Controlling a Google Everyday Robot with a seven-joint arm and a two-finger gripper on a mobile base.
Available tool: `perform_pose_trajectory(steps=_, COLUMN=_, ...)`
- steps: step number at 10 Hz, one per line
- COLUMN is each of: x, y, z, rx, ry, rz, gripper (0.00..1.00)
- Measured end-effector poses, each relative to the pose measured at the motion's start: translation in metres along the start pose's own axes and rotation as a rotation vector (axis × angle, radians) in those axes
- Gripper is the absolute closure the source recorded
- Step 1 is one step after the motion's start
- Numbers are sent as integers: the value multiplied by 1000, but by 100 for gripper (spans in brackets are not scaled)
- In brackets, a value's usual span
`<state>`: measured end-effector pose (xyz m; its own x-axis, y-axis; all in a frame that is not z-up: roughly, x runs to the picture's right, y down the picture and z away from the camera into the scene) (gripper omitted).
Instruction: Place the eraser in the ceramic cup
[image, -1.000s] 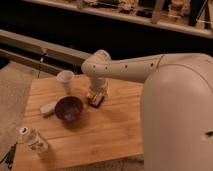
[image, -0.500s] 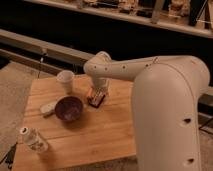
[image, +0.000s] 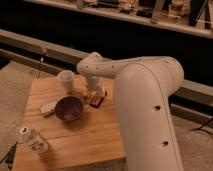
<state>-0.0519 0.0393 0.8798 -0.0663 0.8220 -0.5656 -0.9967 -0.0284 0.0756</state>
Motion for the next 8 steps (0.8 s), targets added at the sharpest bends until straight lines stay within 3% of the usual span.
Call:
perform_pose_trajectory(steps=4, x=-17, y=-13, z=2, rx=17, ry=0, rz=48, gripper=35)
perform_pose_trajectory(steps=8, x=-15, y=-25, z=7, rx=-20, ry=23, rz=127, gripper=35)
